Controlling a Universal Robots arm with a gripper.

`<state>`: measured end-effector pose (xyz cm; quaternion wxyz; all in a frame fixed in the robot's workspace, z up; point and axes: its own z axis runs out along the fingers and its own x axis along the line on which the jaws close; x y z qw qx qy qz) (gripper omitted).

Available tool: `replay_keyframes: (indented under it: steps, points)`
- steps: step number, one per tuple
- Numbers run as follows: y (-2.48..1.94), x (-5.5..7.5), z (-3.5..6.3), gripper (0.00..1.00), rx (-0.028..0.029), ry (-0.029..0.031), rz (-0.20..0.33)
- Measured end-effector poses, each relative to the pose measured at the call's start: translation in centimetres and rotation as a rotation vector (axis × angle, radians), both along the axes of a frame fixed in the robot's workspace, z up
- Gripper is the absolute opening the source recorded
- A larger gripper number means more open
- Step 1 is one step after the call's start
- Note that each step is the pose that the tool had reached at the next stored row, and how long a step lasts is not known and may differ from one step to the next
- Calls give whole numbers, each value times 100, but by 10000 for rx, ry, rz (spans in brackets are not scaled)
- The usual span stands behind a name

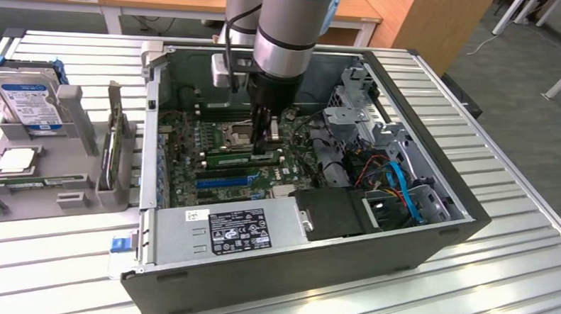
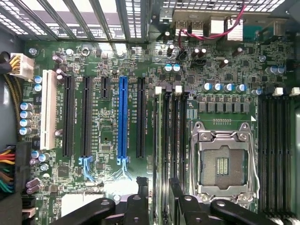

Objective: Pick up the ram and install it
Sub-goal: 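Insert the ram into the slot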

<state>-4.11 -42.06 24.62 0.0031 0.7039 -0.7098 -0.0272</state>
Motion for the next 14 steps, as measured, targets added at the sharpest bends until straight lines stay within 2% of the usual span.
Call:
replay_keyframes:
  steps: [14]
  points:
    - [0, 3, 135, 31, 1, -1, 0]
